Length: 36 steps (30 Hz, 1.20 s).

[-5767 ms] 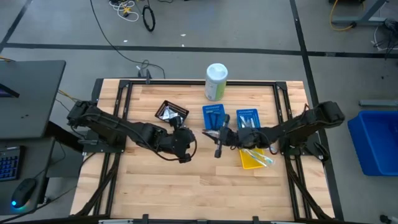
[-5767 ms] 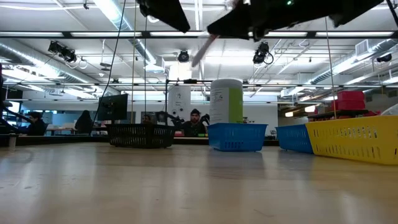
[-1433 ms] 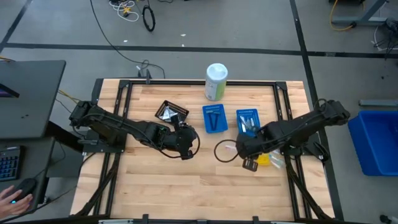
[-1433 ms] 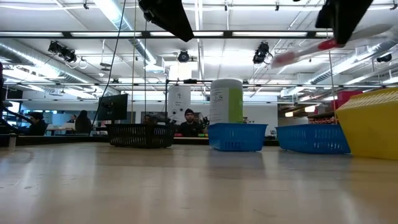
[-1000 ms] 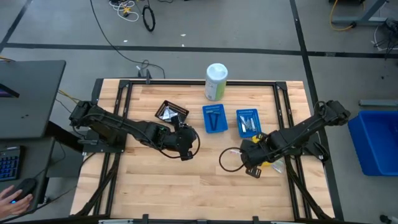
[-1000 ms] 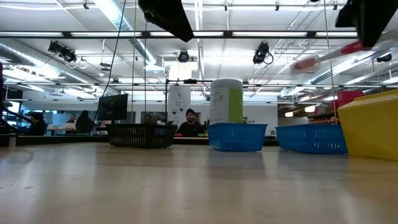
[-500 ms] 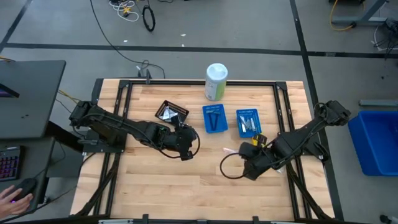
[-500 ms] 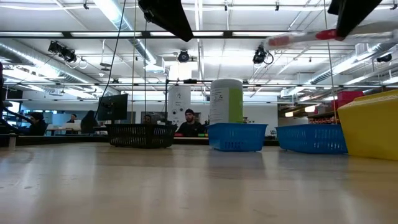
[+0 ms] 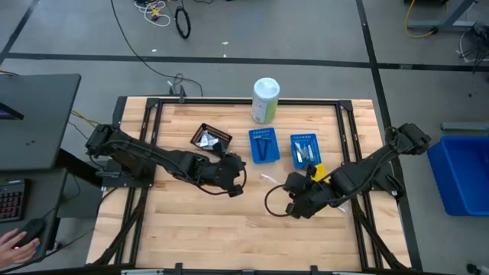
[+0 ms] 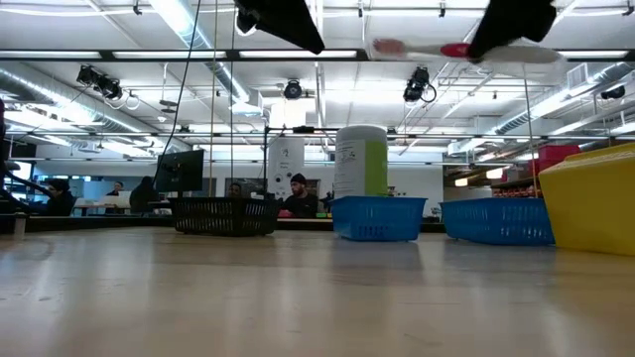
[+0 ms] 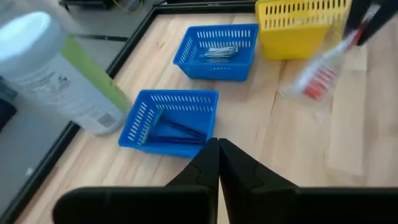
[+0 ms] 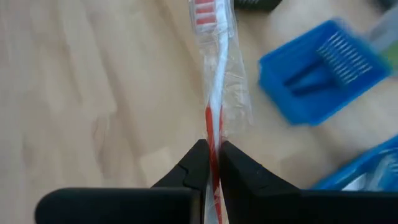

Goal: Pick & Place Travel size toiletries
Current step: Put the orange toothbrush into the yellow basket

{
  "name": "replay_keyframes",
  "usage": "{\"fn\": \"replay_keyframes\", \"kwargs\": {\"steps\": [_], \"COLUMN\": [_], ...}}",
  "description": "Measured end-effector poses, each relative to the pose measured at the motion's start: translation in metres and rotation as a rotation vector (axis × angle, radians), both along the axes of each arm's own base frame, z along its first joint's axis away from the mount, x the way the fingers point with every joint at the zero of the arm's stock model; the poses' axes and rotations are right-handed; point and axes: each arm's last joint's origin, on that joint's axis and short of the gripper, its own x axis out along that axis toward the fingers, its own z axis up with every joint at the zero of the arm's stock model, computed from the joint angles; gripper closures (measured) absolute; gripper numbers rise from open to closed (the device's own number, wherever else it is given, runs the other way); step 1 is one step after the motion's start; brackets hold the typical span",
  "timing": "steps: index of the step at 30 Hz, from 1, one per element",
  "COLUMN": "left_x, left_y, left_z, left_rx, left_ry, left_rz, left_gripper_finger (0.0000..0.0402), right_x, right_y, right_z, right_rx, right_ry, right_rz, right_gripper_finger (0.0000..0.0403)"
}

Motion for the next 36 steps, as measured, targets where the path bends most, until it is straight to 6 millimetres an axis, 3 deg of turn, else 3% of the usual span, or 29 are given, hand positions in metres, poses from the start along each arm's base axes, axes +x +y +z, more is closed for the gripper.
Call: {"fn": "replay_keyframes", "kwargs": {"steps": [10,25,30,36], "left_x": [0.011,0.013,0.013,0.015], "left_y": [-0.005,-0.006,-0.004,0.004], "left_z": [-0.01,-0.014,-0.014,-0.013], "left_rx": [0.023,0.09,0.108,0.113], "left_ry": [-0.004,0.011,0.021,0.021], "left_rz": [-0.03,-0.007,-0.017,0.01], "left_gripper_finger": [0.0377,0.039,0.0395,0.0387], "right_x": [0.003,-0.02,-0.032,-0.055], "right_y": [-0.011,-0.016,-0.018,-0.027], "right_z": [-0.003,-0.006,0.019,0.05], "right_rx": [-0.046,-0.033,-0.043,0.08], "right_ry": [0.041,0.159,0.238,0.349], "right_rz": [0.008,-0.149,-0.101,-0.182], "right_gripper_finger": [0.0368,0.0369,0.0369,0.0369]}}
